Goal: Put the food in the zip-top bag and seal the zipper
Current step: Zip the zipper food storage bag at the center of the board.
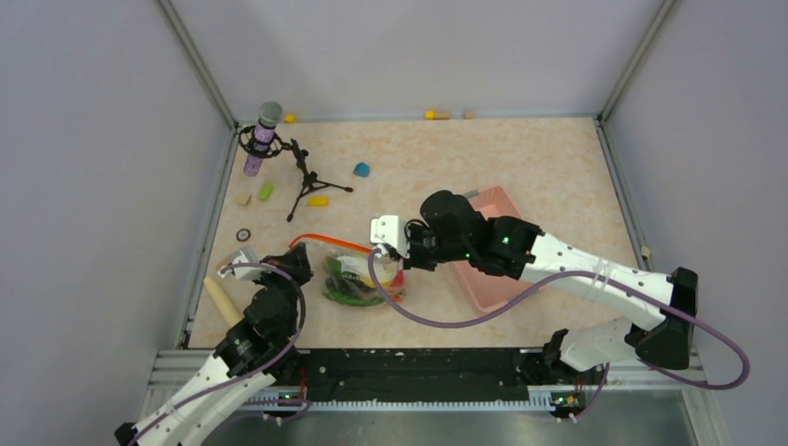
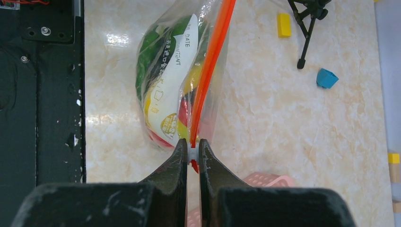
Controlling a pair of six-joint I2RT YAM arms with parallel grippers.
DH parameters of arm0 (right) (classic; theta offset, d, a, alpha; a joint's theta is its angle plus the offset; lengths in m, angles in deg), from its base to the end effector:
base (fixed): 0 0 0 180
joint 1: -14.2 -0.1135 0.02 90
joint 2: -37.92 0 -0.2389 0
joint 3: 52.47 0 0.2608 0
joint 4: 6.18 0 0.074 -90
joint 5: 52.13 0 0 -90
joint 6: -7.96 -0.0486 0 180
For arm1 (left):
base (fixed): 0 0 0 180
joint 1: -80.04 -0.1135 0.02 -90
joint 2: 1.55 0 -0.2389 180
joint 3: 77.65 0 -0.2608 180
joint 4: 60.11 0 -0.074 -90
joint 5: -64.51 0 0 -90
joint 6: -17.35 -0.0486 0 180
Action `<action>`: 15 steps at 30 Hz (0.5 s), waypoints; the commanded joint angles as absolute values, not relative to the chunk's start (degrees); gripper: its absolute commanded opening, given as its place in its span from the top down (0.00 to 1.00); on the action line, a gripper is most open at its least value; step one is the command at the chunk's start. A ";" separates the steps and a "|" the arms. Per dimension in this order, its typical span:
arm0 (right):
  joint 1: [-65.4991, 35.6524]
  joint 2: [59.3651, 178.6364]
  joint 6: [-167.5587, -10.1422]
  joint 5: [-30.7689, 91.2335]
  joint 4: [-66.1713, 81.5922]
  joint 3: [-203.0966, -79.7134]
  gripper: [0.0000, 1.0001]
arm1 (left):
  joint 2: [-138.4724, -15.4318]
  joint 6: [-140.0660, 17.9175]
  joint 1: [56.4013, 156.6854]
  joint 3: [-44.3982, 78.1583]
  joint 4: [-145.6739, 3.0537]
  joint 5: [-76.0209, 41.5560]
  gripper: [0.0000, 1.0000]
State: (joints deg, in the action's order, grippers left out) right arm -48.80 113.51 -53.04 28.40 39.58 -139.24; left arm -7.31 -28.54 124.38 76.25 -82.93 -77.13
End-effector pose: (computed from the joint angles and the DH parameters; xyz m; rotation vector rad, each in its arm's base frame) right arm 0.1367 0.2859 0.3262 -1.6563 1.4658 0.5143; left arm 0.1203 -0.0642 0.2236 -0.6772 1.4693 -0.4715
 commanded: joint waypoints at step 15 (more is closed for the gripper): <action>-48.93 110.96 -53.28 29.06 40.44 -139.27 1.00 | -7.21 -25.90 123.73 73.67 -87.17 -85.18 1.00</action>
